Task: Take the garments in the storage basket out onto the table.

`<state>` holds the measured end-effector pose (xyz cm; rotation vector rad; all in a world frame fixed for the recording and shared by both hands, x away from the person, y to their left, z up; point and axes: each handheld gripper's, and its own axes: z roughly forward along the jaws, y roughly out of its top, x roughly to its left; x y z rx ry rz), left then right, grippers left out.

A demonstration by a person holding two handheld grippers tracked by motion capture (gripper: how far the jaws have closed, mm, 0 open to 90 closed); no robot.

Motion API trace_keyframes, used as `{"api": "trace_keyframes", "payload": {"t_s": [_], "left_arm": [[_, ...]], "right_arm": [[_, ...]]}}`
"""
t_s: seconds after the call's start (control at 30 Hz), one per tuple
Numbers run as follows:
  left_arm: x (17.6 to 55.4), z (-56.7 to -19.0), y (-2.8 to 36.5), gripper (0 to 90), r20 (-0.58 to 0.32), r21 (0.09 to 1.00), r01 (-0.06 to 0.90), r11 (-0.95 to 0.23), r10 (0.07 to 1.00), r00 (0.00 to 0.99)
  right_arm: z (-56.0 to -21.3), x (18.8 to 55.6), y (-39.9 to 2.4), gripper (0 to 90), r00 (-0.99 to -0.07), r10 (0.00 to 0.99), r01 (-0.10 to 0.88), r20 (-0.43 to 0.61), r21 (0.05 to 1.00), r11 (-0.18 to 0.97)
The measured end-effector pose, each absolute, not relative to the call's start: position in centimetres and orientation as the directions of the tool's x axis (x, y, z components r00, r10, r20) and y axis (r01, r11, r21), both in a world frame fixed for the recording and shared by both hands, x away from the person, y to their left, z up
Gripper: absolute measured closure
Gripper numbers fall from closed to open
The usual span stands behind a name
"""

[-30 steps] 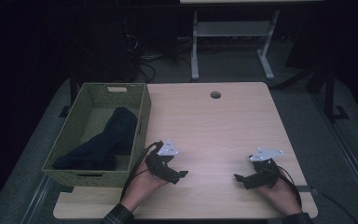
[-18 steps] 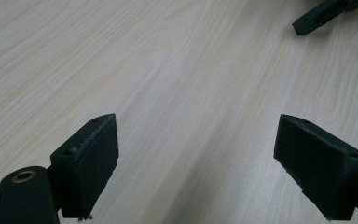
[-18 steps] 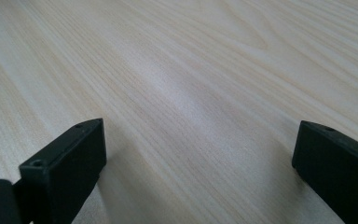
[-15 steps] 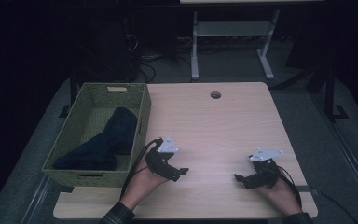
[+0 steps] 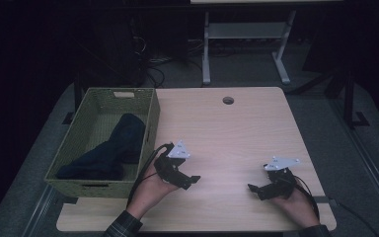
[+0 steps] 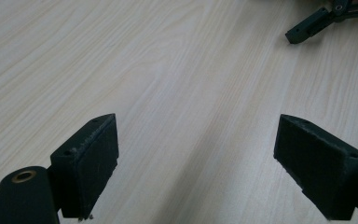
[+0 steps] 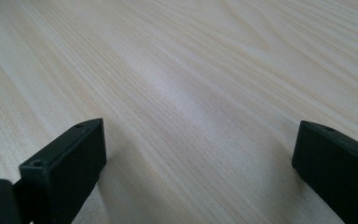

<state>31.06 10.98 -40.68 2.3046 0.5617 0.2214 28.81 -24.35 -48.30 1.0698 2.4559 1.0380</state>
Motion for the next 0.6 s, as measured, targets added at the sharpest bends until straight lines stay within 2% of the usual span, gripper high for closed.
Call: {"api": "trace_keyframes", "payload": {"t_s": [0.6], "left_arm": [[32.2,-38.5,11.0,14.2,-0.022,0.718,0.310,-0.624,0.424,0.905]], "right_arm": [[-48.3,28.8,-24.4,2.4,-0.690,0.723,0.529,0.037,0.707,0.469]]}}
